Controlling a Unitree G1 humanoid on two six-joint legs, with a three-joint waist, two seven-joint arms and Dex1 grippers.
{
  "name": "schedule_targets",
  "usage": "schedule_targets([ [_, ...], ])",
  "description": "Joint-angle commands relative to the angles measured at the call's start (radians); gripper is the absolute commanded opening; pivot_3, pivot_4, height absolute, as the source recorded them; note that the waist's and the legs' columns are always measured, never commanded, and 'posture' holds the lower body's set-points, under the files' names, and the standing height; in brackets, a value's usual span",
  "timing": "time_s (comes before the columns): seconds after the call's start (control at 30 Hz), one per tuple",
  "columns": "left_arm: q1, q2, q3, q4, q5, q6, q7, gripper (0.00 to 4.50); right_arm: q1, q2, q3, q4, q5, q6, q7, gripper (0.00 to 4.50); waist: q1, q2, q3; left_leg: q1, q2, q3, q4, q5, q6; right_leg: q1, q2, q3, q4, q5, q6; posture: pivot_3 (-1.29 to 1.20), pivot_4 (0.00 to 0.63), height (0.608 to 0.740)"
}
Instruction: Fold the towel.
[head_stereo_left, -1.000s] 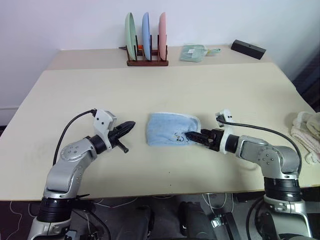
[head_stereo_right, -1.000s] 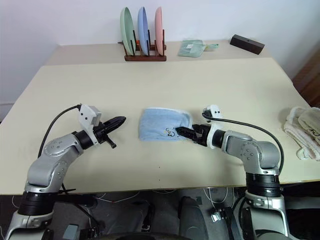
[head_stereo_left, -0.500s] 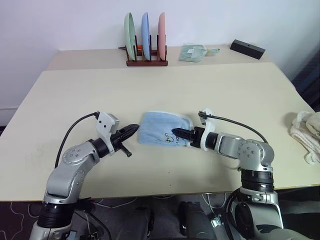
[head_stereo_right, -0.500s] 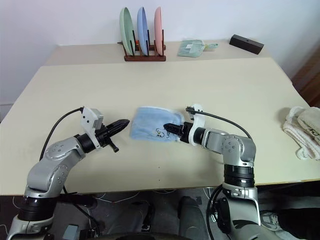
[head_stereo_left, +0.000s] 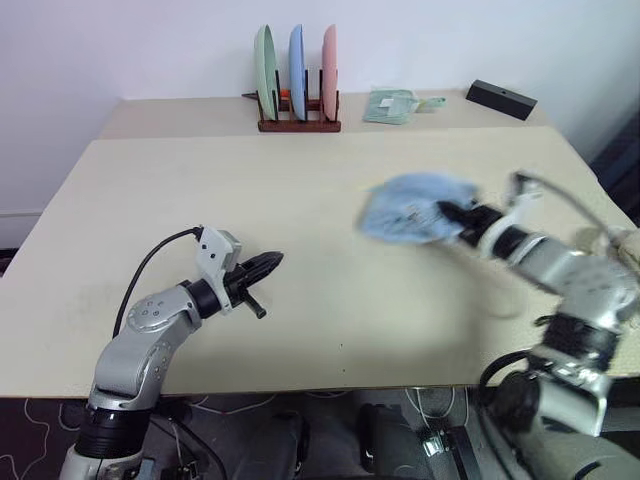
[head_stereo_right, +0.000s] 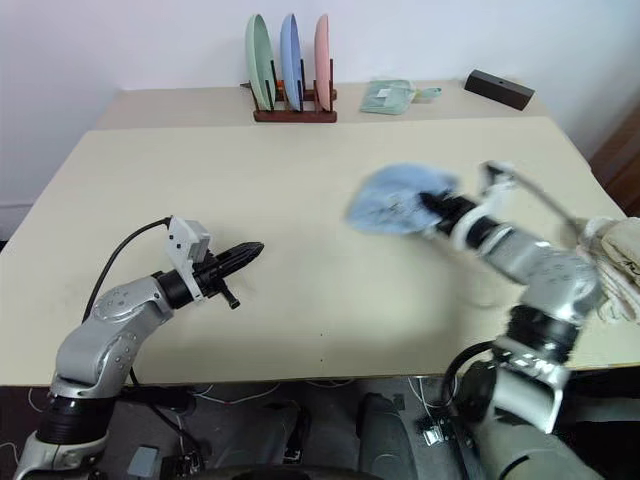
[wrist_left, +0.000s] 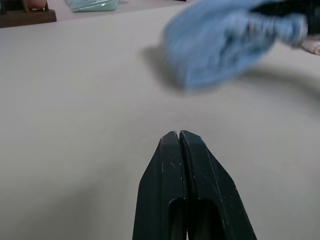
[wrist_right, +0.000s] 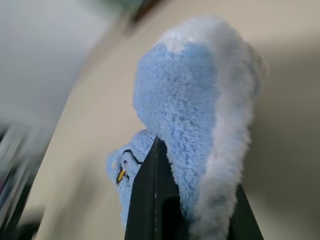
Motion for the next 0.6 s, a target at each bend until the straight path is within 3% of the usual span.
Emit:
schedule_targets([
  [0.03,-0.037,-0.008,-0.018,0.010,0.006,-0.032,-0.017,0.00,-0.025,-0.021,-0.114,0.107,-0.013,-0.091,-0.138,0.04,-0.007,0.000,0.000,0.000,0.001,0.000,0.000,0.000,0.000,0.000,0.000,0.000,0.000,0.000,0.000,0.00,0.150,0.740],
  [0.27,-0.062,-0.022,-0.044,0.028,0.023,-0.042,-0.017,0.00,-0.008,-0.006,-0.135,0.185,-0.045,-0.111,-0.310,0.04,-0.027,0.003,-0.001,0.000,0.004,0.003,-0.001,0.000,0.000,-0.001,0.000,0.002,0.000,0.000,0.000,0.00,0.150,0.740],
  [0.4,-0.049,-0.022,-0.046,0.023,0.027,-0.045,-0.018,0.00,0.009,-0.025,-0.113,0.189,-0.055,-0.112,-0.324,0.04,-0.026,0.003,-0.001,0.000,0.003,0.003,-0.001,0.000,0.000,0.000,0.000,0.003,0.000,0.000,0.000,0.00,0.150,0.740],
  [0.5,-0.042,-0.022,-0.046,0.021,0.030,-0.044,-0.018,0.00,0.011,-0.033,-0.116,0.190,-0.054,-0.137,-0.323,1.10,-0.025,0.003,-0.001,0.000,0.003,0.003,-0.001,0.000,0.000,0.000,0.000,0.002,0.000,0.000,0.000,0.00,0.150,0.740],
  [0.6,-0.041,-0.023,-0.049,0.021,0.031,-0.042,-0.018,0.00,0.020,-0.047,-0.103,0.174,-0.067,-0.164,-0.312,2.53,-0.025,0.003,-0.001,0.000,0.003,0.003,-0.001,0.000,0.001,0.000,0.000,0.002,0.000,0.000,0.000,0.00,0.150,0.740],
])
